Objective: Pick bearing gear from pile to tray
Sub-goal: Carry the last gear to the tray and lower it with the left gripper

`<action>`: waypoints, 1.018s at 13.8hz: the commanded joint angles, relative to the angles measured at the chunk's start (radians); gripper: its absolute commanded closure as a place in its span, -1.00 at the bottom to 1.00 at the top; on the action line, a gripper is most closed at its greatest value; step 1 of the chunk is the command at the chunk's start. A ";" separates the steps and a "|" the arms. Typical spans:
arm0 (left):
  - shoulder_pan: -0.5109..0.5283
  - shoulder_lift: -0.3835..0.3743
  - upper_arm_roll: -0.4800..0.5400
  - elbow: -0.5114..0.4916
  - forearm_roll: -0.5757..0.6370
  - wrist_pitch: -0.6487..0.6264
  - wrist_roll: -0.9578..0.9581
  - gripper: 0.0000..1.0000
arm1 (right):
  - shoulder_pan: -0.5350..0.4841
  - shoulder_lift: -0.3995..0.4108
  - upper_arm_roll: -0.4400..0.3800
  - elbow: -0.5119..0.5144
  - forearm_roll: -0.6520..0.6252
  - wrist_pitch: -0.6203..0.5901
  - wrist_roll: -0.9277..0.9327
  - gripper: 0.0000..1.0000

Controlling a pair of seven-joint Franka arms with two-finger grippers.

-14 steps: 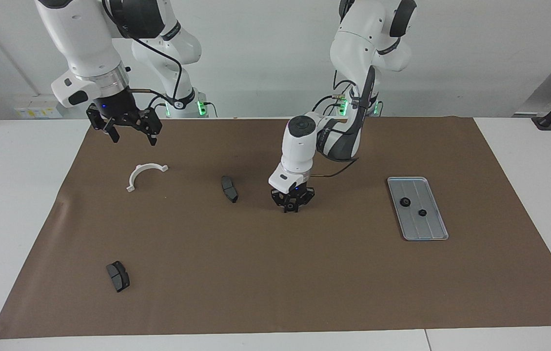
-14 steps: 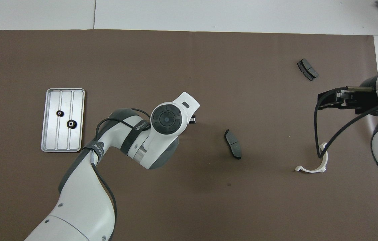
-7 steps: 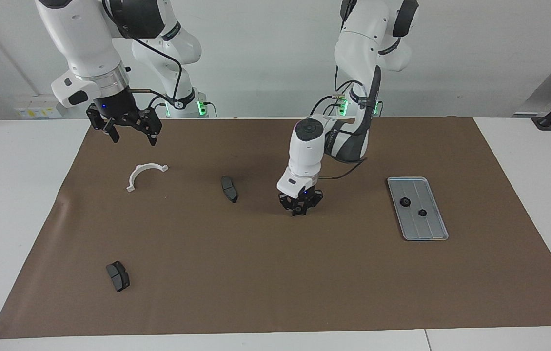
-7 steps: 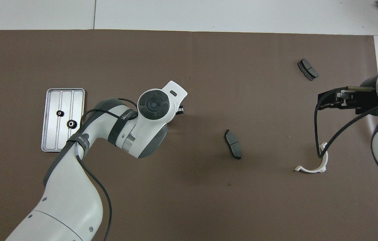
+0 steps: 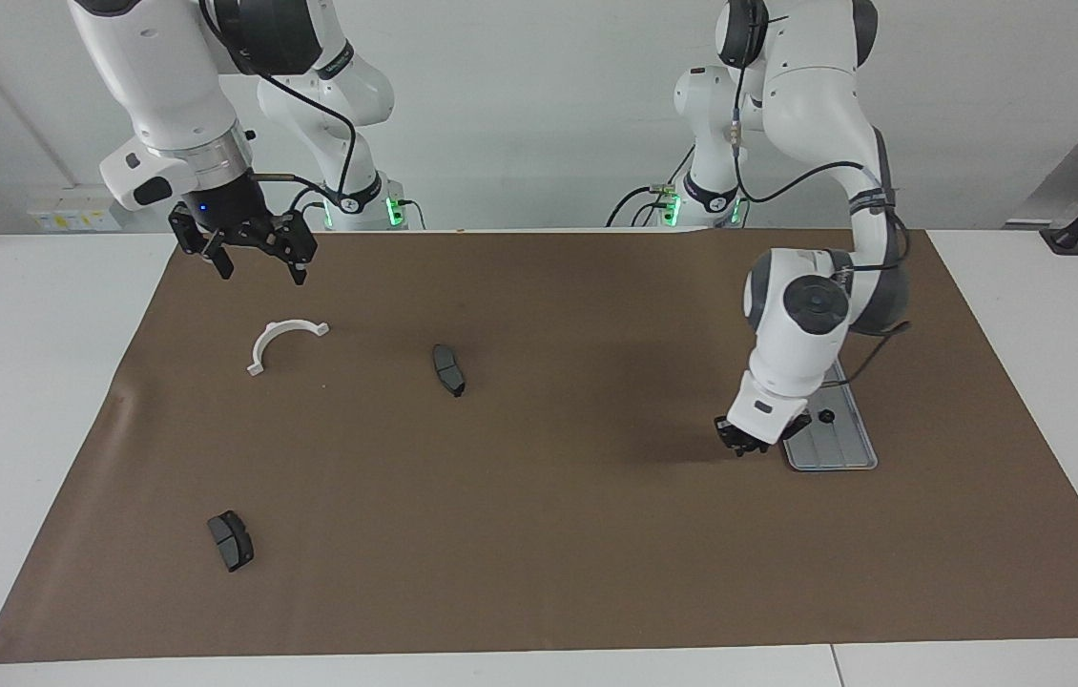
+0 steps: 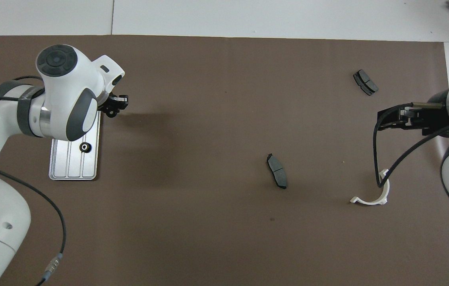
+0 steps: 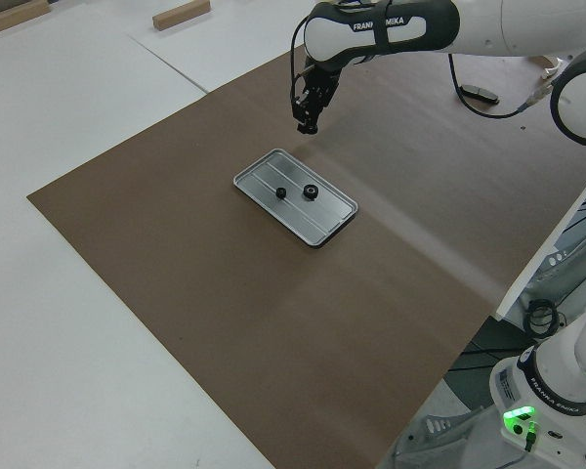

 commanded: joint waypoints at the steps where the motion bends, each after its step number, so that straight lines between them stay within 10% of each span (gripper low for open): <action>1: 0.118 -0.068 -0.018 -0.073 -0.003 -0.023 0.168 0.65 | -0.013 -0.010 0.007 -0.008 0.011 0.000 -0.015 -1.00; 14: 0.231 -0.235 -0.017 -0.388 -0.065 0.061 0.409 1.00 | -0.013 -0.010 0.007 -0.008 0.011 0.000 -0.015 -1.00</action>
